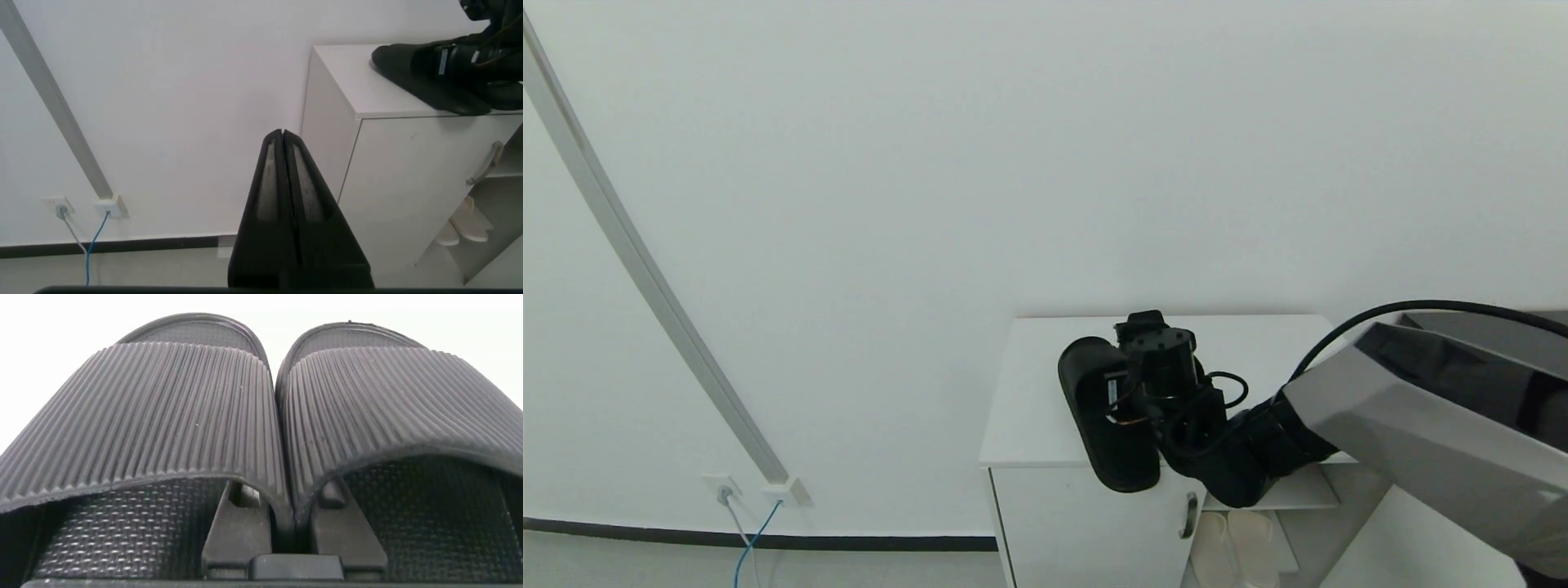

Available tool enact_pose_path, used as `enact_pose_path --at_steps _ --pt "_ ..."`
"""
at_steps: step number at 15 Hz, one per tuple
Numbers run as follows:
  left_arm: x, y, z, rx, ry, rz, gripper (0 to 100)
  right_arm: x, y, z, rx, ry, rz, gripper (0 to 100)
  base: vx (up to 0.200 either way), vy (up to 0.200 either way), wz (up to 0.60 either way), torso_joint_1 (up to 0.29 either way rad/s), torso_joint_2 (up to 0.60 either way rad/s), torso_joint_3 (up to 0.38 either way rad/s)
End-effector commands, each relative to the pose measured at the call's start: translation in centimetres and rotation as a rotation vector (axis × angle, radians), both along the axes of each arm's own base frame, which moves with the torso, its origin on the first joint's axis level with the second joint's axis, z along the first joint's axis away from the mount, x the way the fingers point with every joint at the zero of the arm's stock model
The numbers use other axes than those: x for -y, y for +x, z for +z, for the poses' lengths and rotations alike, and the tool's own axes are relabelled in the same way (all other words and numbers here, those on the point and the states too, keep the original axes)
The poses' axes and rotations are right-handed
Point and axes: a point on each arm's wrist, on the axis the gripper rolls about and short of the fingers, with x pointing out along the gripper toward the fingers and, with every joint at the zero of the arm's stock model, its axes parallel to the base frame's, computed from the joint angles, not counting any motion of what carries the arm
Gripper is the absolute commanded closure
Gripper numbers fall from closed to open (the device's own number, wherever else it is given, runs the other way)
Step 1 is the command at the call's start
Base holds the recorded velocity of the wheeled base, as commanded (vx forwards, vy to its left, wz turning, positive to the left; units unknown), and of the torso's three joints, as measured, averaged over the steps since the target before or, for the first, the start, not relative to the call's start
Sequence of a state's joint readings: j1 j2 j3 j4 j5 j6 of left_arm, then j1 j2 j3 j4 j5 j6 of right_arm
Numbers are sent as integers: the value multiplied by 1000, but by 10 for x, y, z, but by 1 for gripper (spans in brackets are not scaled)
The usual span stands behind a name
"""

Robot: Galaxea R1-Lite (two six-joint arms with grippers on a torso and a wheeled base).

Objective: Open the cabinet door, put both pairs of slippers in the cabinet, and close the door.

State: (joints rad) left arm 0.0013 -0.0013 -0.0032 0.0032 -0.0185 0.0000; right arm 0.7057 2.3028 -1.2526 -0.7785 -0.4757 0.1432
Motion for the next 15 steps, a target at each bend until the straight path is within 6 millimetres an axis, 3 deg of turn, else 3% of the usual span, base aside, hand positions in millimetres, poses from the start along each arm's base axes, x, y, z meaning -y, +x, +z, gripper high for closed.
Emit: enact_pose_path --at_steps 1,5,8,11,15 --pt "0 0 0 -1 0 0 100 26 -53 48 29 45 93 100 0 0 0 0 0 0" --pt "0 0 0 -1 0 0 100 64 -130 74 -6 67 308 100 0 0 0 0 0 0" --pt "0 0 0 -1 0 -1 100 85 -164 86 -4 100 439 100 0 0 0 0 0 0" --pt "0 0 0 -1 0 0 100 92 -172 90 8 98 482 100 0 0 0 0 0 0" --pt "0 0 0 -1 0 0 100 100 -173 78 27 -13 505 100 0 0 0 0 0 0"
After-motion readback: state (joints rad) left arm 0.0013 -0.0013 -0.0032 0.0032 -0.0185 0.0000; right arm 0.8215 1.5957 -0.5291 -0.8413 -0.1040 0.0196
